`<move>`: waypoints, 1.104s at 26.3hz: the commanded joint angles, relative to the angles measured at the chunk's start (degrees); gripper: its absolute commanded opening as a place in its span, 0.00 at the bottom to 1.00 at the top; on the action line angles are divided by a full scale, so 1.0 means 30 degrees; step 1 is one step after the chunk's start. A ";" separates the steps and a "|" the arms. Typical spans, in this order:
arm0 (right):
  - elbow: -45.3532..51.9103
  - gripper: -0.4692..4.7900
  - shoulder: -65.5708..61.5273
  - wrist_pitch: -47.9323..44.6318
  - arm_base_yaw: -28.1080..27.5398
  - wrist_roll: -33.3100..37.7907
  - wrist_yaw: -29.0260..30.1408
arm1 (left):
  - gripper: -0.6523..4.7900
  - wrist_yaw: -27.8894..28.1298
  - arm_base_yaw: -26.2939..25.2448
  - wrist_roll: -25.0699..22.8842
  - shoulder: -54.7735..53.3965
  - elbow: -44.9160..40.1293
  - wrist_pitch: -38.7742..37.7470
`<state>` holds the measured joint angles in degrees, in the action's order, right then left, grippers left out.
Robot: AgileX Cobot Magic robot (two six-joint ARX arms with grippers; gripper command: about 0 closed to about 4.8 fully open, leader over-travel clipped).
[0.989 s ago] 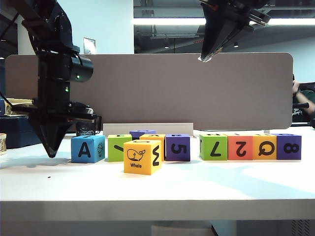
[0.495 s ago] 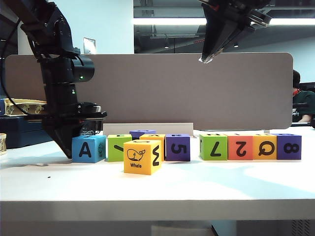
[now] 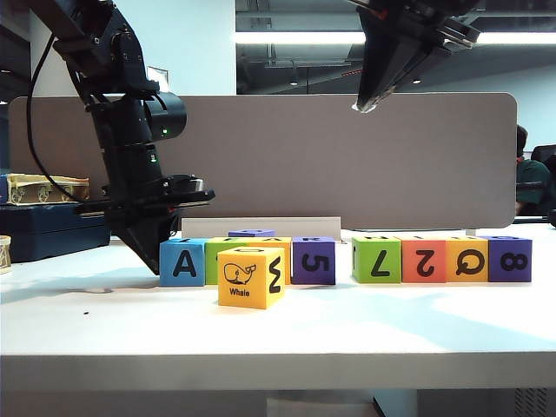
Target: Select the appropriate blocks from the scattered letter blocks on the table and arrange them in a row to spell out "LEARNING".
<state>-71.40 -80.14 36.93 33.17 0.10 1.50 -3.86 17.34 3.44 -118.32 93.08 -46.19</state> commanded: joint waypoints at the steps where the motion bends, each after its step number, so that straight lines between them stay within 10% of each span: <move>1: -0.0095 0.09 0.0073 0.0066 0.0015 -0.0044 0.0036 | 0.11 -0.0124 -0.0029 0.0073 0.0087 0.0044 0.0430; 23: -0.0095 0.09 0.0073 0.0634 0.0022 -0.0044 0.0036 | 0.11 -0.0707 0.1603 0.0517 -0.0117 0.0044 0.1588; 29: -0.0095 0.09 0.0073 0.0612 0.0022 -0.0051 0.0036 | 0.11 0.2069 0.1581 0.0481 -0.0102 0.0401 0.0874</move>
<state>-71.40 -80.14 39.09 33.19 0.10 1.50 -0.03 22.02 4.78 -118.91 93.47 -42.52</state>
